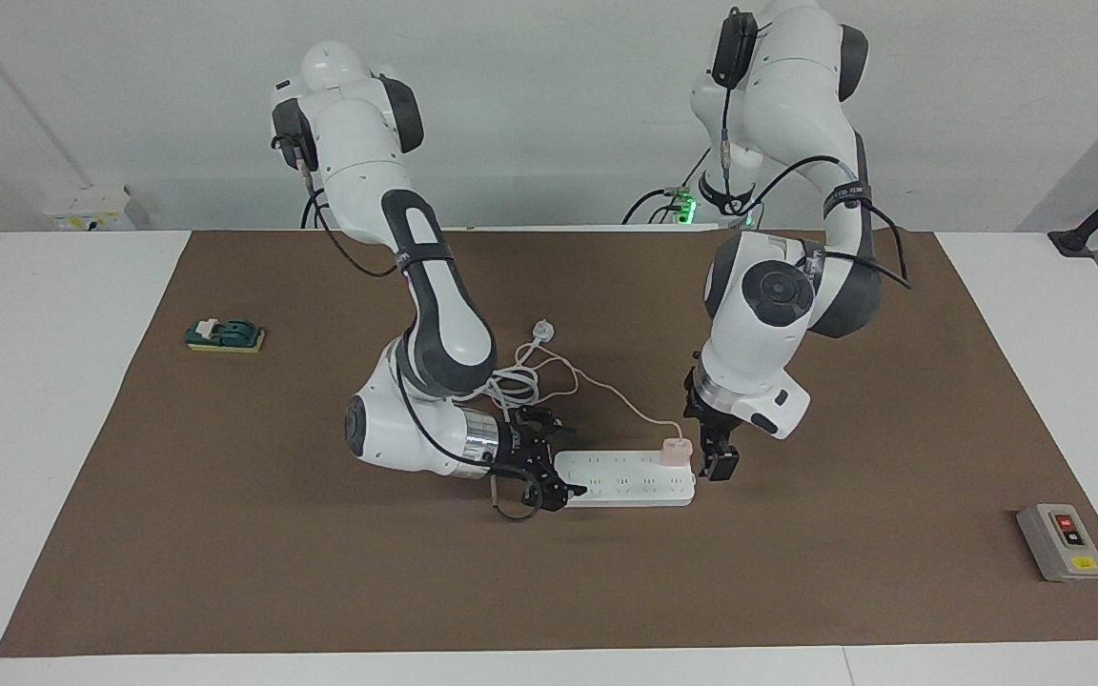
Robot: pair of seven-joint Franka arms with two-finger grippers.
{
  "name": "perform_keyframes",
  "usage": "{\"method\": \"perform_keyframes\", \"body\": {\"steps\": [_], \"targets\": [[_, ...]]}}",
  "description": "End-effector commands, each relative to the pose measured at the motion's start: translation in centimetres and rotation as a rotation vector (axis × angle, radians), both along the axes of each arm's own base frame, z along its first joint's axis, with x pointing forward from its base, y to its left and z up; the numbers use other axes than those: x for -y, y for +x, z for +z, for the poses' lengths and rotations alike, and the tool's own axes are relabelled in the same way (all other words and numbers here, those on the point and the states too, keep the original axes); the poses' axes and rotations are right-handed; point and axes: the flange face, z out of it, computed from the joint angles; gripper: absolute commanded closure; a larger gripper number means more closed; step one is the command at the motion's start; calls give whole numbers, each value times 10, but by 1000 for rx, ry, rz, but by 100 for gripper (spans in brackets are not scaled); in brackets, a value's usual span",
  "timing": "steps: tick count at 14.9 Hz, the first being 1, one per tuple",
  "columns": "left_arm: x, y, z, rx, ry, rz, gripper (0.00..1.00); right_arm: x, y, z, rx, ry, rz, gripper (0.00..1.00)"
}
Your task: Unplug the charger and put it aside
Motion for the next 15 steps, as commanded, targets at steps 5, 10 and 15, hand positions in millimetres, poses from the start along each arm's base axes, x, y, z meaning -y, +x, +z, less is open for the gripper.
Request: {"method": "perform_keyframes", "body": {"steps": [5,10,15], "targets": [[12,-15,-33,-5,5,4,0,-14,13,-26,35,4,-33,0],[16,-21,-42,-18,12,-6,12,-14,13,-35,34,-8,-31,0],[18,-24,-45,-4,15,-17,52,-21,8,-44,23,-1,-21,0]]}}
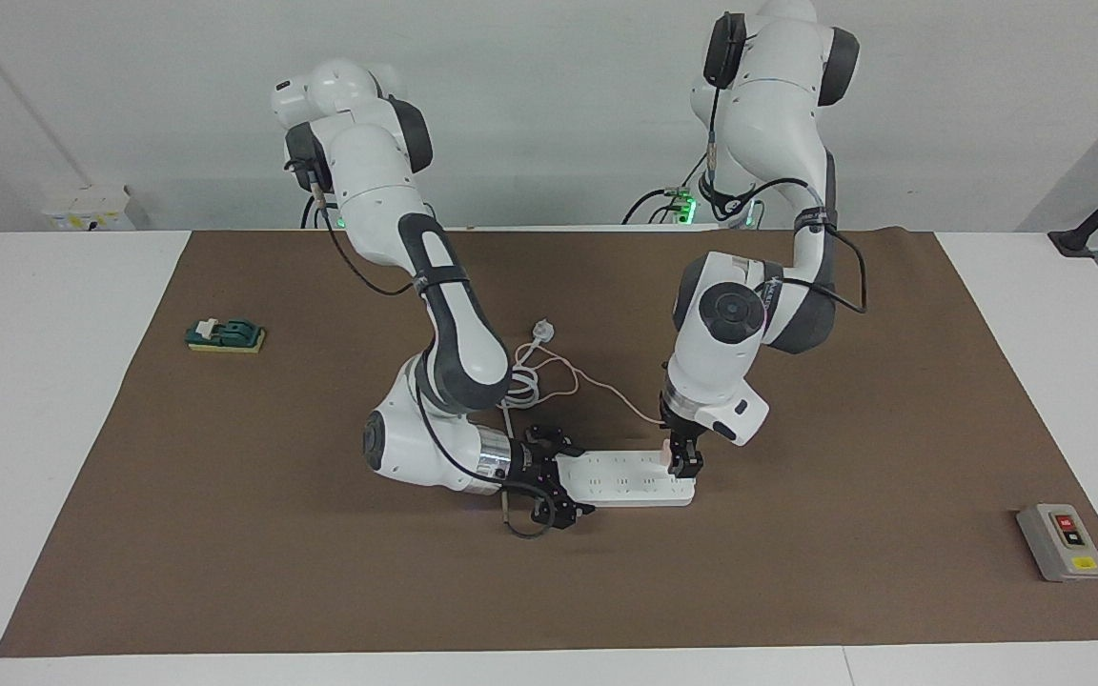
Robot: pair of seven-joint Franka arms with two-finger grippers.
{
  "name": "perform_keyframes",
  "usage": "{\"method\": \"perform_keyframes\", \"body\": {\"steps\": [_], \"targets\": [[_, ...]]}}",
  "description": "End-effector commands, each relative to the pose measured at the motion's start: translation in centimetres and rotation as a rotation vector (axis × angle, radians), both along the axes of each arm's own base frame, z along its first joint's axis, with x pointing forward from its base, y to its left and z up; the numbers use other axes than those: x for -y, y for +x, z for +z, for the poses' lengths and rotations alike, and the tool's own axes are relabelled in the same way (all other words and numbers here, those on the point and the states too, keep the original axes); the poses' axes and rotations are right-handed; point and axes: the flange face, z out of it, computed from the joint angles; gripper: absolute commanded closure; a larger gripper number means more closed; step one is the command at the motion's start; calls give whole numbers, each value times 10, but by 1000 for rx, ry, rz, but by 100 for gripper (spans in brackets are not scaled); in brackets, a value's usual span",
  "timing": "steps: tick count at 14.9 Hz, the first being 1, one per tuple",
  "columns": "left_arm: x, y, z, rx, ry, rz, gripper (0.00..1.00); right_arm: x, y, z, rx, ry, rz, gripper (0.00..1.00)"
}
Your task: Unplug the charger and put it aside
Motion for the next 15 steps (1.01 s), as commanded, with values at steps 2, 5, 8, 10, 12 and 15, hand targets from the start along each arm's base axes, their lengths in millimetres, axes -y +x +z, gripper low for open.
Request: {"method": "perform_keyframes", "body": {"steps": [2,5,8,10,12,15], "targets": [[1,-8,1,16,12,-4,90,-4,0,-15,-29,23,5,0],[5,-10,2,18,16,-12,100,-7,-3,-15,-47,27,16,0],[6,-10,2,20,16,-15,100,-5,-5,-13,-81,37,31,0],[6,-9,3,23,15,-15,100,-3,-4,-13,-84,35,29,0],[6,-9,3,26,18,-17,100,-10,-8,-15,-74,19,39,0],[6,-9,3,26,18,-17,100,-20,-11,-22,-22,2,40,0]]}}
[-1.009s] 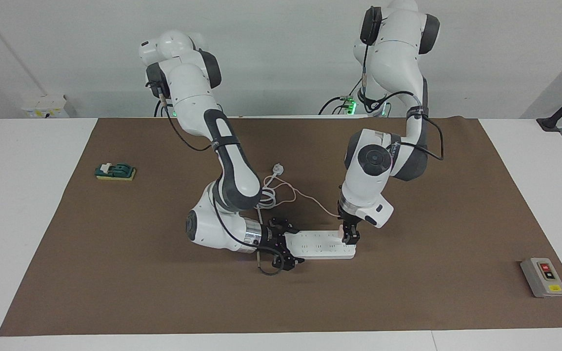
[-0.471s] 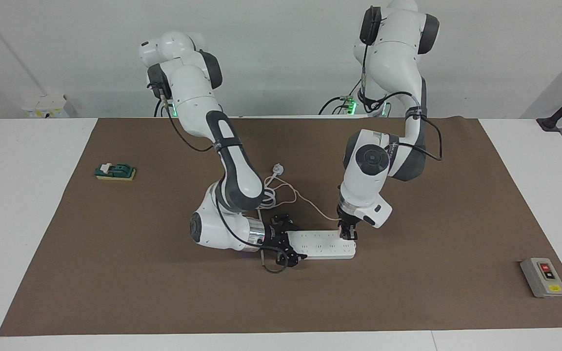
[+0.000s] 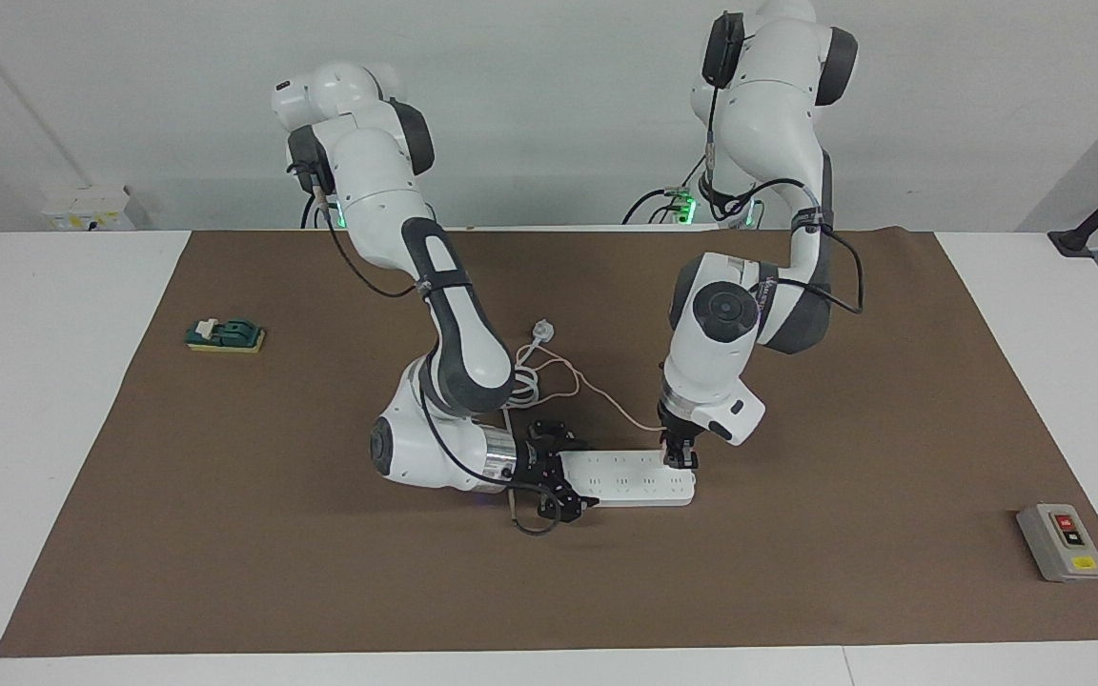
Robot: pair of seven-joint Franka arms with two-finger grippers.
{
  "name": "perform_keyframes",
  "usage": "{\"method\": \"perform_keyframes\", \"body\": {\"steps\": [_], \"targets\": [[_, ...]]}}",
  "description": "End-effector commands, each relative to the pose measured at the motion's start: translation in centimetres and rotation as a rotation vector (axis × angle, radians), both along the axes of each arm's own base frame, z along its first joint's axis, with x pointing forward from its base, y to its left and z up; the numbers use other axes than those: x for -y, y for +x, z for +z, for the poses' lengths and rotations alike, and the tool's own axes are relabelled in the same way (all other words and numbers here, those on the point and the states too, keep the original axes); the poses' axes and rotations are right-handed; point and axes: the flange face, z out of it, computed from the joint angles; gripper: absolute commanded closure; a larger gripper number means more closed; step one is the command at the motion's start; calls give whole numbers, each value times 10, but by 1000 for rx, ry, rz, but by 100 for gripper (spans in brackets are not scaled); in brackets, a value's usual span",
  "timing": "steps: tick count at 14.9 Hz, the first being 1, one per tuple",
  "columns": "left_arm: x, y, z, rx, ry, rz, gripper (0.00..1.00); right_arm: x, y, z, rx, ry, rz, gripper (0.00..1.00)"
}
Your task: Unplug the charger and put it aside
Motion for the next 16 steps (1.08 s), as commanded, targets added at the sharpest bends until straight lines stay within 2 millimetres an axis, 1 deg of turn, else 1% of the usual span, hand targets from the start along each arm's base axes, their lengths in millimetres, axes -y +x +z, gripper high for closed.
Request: {"method": "perform_keyframes", "body": {"steps": [1,4,5,6,8,9,13,16], "targets": [[3,-8,4,13,6,-4,100,-13,-5,-13,20,-4,19,0],[3,-8,4,14,7,-5,100,-14,-5,-15,47,-9,24,0],[3,-8,4,14,7,-5,100,-14,-5,-15,63,-10,29,25],[3,-8,4,14,7,-5,100,-14,-6,-15,73,-9,35,47],[3,-8,4,14,7,-6,100,-16,-9,-20,86,-18,38,75],[3,-8,4,14,7,-8,100,-16,-11,-24,97,-23,41,78],[0,-7,7,0,21,-12,100,-16,-11,-25,98,-16,30,78],[0,-6,21,-21,50,-24,100,-17,-11,-25,100,-17,32,78]]}}
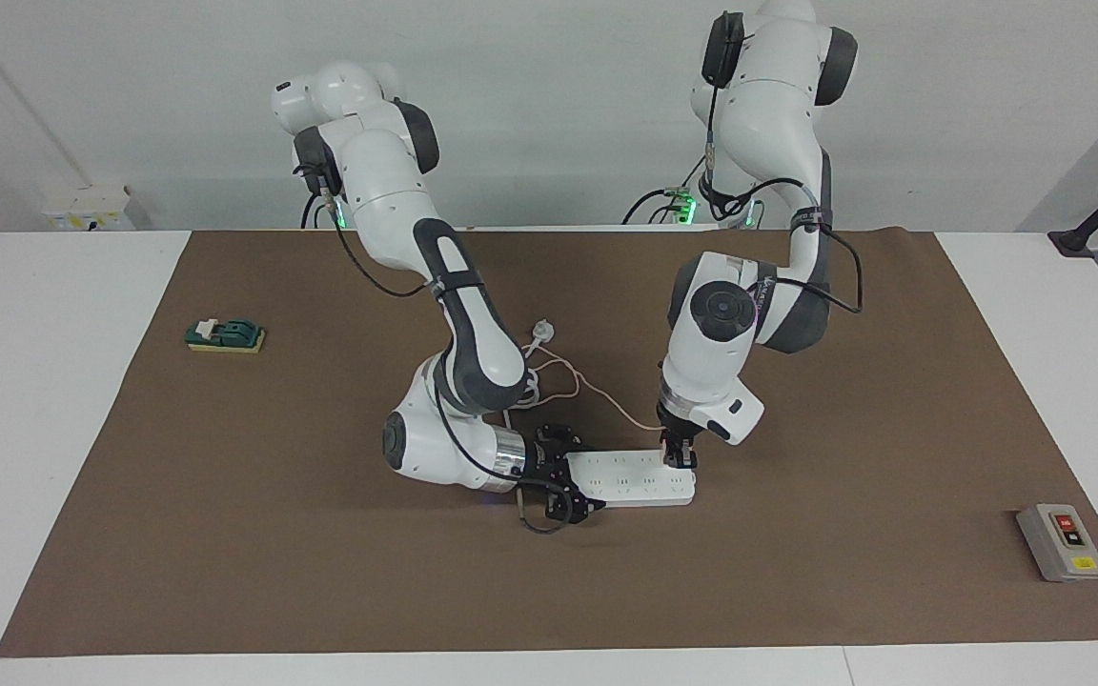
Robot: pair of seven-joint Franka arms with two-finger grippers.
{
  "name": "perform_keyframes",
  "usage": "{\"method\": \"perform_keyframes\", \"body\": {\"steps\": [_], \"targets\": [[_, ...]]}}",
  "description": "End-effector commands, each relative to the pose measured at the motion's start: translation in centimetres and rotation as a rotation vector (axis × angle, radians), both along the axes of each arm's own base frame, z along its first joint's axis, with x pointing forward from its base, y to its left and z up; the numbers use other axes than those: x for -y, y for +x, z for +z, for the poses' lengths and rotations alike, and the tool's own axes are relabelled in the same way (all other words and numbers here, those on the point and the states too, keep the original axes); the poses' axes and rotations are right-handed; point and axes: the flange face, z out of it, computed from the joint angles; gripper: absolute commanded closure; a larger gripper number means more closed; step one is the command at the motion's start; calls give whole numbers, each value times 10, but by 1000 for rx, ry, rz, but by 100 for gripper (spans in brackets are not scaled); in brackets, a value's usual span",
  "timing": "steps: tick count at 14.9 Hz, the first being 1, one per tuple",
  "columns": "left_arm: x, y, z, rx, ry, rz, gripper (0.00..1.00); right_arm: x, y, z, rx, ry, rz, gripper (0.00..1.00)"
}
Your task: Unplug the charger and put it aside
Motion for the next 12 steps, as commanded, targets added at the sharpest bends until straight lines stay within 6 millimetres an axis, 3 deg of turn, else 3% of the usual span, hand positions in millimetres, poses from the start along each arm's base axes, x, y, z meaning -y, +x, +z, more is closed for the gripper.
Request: {"method": "perform_keyframes", "body": {"steps": [1,6,12], "targets": [[-2,-5,22,-20,39,-11,100,-9,-9,-18,55,-3,36,78],[-3,-9,55,-17,24,-12,100,-9,-9,-18,55,-2,35,78],[-1,-11,53,-20,25,-73,100,-9,-9,-18,54,-2,33,77]]}}
